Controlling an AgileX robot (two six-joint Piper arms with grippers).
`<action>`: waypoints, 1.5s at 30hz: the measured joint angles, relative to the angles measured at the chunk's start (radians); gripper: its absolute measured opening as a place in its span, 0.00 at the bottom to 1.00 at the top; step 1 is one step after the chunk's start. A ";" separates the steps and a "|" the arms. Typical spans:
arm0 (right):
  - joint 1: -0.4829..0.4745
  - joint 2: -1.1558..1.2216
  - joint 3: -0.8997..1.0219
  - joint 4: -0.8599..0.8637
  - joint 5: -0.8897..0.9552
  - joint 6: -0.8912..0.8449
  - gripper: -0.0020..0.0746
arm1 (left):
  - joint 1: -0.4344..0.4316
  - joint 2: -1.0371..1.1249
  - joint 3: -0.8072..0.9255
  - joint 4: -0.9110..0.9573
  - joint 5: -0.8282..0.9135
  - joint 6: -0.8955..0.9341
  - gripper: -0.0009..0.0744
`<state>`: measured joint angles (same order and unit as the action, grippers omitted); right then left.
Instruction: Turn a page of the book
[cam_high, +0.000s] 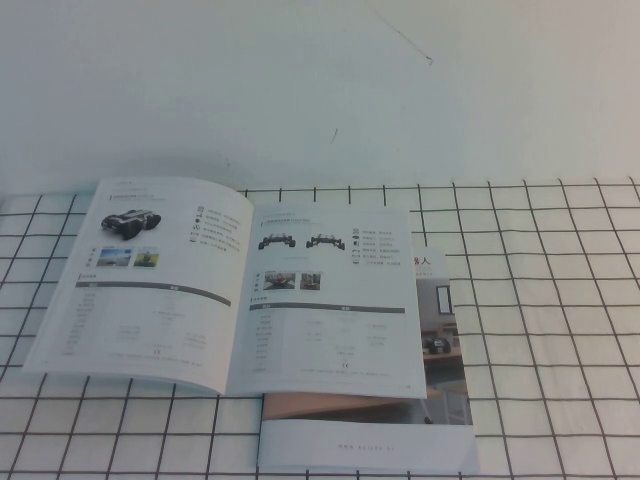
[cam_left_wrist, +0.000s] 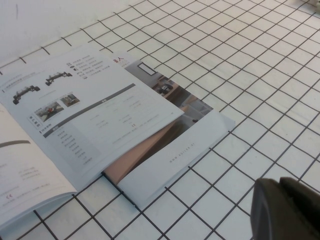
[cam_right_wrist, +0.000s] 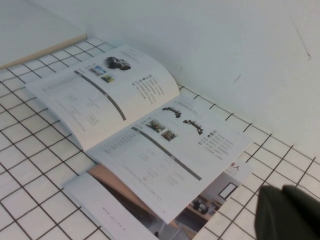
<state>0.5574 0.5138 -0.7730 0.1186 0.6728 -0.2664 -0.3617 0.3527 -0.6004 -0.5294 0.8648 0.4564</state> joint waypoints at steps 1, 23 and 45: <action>0.000 0.000 0.003 0.002 -0.001 0.002 0.02 | 0.000 0.000 0.000 0.000 0.000 0.000 0.01; 0.000 0.000 0.007 0.017 0.153 0.004 0.02 | 0.000 0.000 0.000 0.095 -0.013 0.010 0.01; 0.000 0.000 0.007 0.018 0.156 0.004 0.02 | 0.333 -0.326 0.442 0.389 -0.472 -0.279 0.01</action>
<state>0.5574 0.5138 -0.7664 0.1367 0.8286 -0.2626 -0.0292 0.0263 -0.1584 -0.1407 0.3925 0.1771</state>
